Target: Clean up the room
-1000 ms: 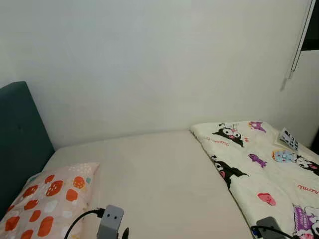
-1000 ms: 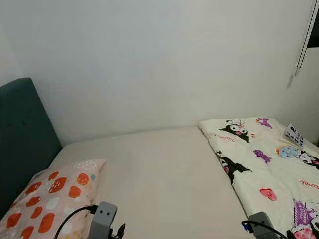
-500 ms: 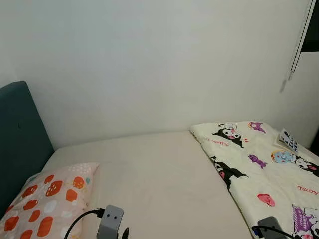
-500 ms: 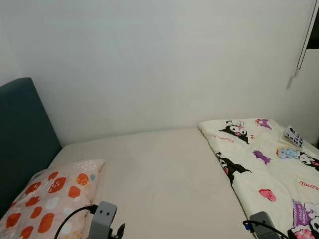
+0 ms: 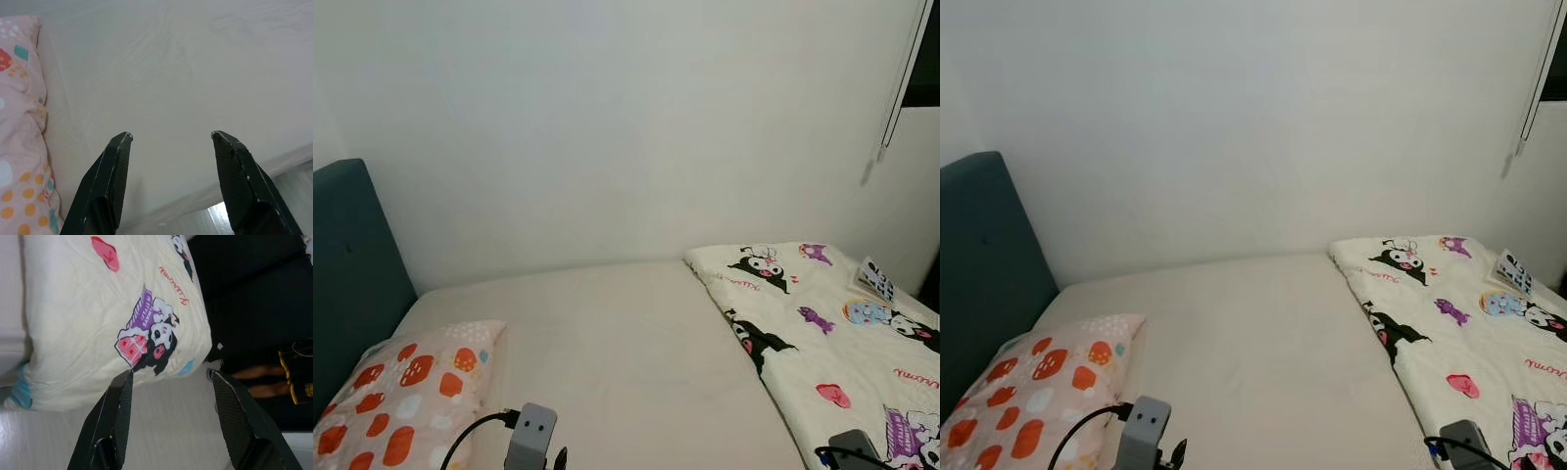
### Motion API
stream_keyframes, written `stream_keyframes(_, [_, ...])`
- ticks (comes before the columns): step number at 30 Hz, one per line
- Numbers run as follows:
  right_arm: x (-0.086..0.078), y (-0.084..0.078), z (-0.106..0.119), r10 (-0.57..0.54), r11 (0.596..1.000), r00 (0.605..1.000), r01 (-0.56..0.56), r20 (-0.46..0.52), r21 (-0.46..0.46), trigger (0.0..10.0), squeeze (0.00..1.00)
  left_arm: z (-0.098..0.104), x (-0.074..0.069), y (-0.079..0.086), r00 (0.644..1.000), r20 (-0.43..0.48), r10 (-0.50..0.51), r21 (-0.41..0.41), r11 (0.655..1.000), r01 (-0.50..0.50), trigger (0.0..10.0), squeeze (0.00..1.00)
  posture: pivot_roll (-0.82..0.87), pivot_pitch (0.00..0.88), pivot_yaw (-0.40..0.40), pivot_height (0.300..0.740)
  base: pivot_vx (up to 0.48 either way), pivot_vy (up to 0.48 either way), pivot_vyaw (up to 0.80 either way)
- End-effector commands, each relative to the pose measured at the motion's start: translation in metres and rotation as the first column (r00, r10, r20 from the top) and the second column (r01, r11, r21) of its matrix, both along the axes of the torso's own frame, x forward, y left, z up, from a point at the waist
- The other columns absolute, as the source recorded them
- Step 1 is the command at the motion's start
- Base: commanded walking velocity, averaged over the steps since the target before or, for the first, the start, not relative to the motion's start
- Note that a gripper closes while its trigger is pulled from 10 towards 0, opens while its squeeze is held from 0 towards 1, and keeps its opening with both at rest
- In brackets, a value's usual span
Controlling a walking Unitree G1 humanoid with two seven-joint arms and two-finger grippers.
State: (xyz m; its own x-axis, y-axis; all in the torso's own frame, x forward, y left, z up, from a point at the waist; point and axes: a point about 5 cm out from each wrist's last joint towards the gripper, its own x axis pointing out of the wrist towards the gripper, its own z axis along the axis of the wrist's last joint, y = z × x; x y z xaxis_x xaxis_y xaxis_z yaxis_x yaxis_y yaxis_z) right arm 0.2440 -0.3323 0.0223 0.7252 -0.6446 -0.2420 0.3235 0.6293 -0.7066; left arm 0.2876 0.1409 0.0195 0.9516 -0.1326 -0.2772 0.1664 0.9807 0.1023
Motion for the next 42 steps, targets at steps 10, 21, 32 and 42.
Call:
stream_keyframes(10, [0.026,0.025,0.015,-0.119,0.935,0.969,0.035,0.218,0.352,10.0,0.0,-0.009,-0.008,0.006,0.999,-0.034,0.024,-0.011,1.0,-0.024,10.0,0.0,-0.08,0.082,0.017,0.74,0.0,0.0,0.0])
stream_keyframes(21, [0.032,0.104,-0.013,-0.13,0.843,0.978,0.023,0.161,0.538,10.0,0.0,-0.011,-0.016,0.012,0.996,-0.027,0.08,-0.025,0.996,-0.08,10.0,0.0,-0.04,0.102,-0.003,0.74,0.0,0.0,0.0])
stream_keyframes(32, [0.035,0.129,-0.015,-0.01,0.73,0.985,-0.11,0.172,0.674,10.0,0.0,-0.012,-0.02,0.015,0.995,-0.027,0.093,-0.022,0.995,-0.093,10.0,0.0,-0.03,0.103,-0.004,0.74,0.0,0.0,0.0])
stream_keyframes(42, [0.042,0.171,-0.004,0.285,0.472,0.91,-0.406,0.301,0.782,10.0,0.0,-0.012,-0.02,0.013,0.995,-0.023,0.093,-0.028,0.995,-0.094,10.0,0.0,-0.03,0.104,-0.014,0.74,0.0,0.0,0.0])
